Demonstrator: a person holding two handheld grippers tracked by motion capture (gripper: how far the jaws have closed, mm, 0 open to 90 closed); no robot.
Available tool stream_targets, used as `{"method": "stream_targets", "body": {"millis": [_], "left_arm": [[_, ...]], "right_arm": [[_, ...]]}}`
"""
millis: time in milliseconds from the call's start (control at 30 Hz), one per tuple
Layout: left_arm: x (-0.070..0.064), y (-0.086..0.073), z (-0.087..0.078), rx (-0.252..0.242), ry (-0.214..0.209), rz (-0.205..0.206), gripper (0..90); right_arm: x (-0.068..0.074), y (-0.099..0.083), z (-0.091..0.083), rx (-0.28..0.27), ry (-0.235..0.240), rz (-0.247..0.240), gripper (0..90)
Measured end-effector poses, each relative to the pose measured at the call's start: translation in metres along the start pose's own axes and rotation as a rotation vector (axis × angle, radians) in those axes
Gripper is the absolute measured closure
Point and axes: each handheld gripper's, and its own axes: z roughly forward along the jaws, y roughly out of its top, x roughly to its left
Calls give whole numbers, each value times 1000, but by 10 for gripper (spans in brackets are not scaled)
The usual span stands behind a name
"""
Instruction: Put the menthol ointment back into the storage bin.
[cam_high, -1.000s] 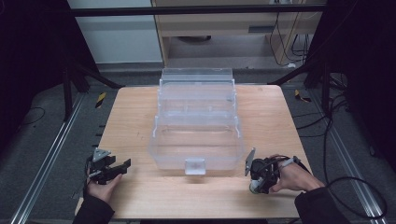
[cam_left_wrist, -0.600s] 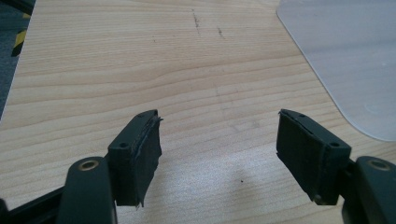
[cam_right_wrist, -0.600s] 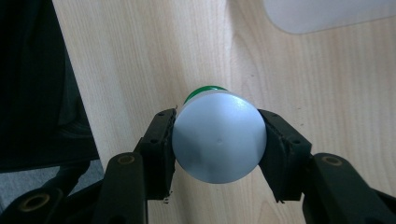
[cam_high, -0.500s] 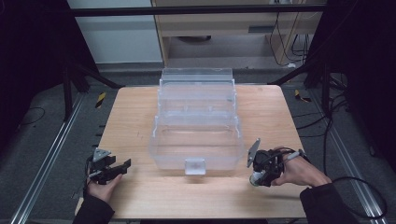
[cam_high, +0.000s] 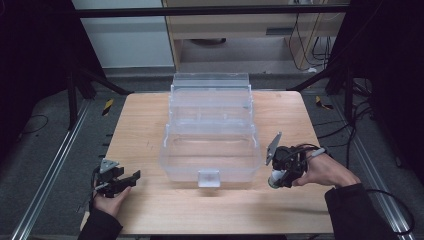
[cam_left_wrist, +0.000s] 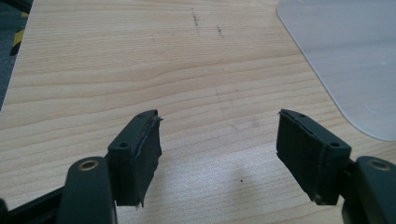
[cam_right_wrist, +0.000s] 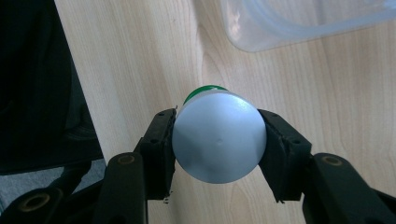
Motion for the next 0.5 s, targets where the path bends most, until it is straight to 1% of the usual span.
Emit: {"method": "stream_targets", "body": {"millis": [167, 500], "left_arm": [[0, 0, 0, 3, -1, 1, 299], [0, 0, 1, 5, -2, 1, 299]], "right_arm": [[-3, 4, -8, -4, 1, 0, 502], [-15, 17, -28, -23, -13, 9, 502]]}}
